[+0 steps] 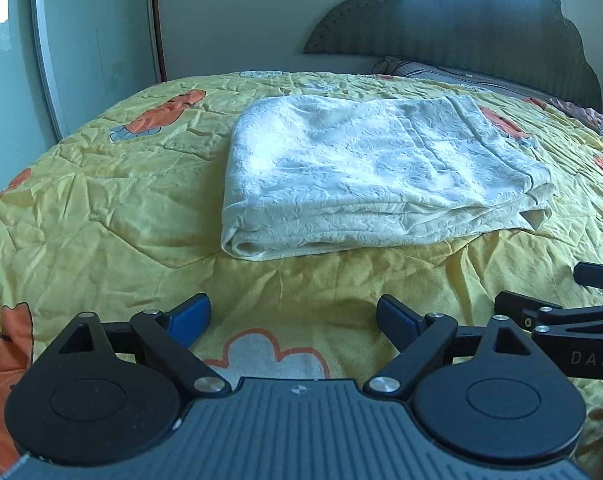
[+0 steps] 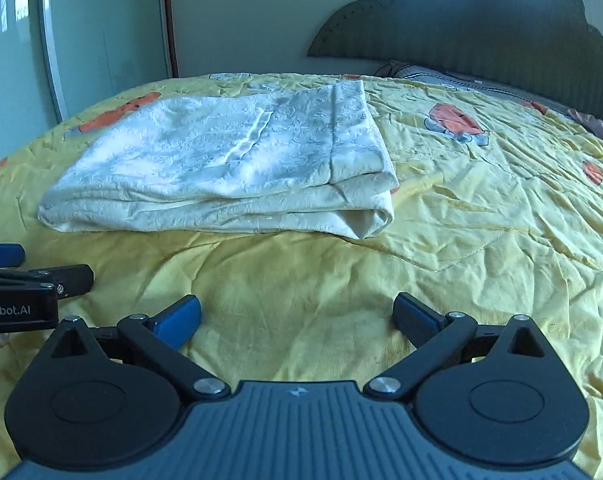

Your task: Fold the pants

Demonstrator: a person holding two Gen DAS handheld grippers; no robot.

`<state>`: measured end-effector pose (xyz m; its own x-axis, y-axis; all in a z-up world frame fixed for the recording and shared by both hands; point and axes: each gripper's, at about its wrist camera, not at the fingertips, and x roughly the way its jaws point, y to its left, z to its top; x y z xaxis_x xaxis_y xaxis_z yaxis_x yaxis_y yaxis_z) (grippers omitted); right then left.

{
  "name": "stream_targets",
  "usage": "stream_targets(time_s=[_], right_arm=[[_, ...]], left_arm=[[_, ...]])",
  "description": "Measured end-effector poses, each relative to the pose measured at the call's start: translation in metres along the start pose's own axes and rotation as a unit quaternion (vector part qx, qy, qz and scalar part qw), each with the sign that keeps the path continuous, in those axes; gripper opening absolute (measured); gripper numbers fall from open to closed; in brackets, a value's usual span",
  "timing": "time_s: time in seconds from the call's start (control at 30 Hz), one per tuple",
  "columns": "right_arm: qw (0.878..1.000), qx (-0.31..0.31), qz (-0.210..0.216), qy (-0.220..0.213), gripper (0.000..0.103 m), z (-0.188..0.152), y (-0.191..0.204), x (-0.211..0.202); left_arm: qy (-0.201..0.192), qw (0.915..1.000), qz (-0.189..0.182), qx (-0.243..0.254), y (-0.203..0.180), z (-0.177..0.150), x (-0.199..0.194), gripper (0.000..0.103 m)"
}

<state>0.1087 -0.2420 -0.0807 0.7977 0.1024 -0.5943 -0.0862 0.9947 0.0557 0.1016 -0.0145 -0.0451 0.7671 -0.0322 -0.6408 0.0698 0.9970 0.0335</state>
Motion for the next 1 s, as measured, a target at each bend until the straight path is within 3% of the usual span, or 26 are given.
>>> stream_targets(time_s=[1.0], right_arm=[[1.000, 0.000, -0.003, 0.001, 0.103, -0.0001, 0.0005, 0.0003]], left_arm=[[-0.002, 0.9999, 0.003, -0.016, 0.0024, -0.0041, 0.0039, 0.103]])
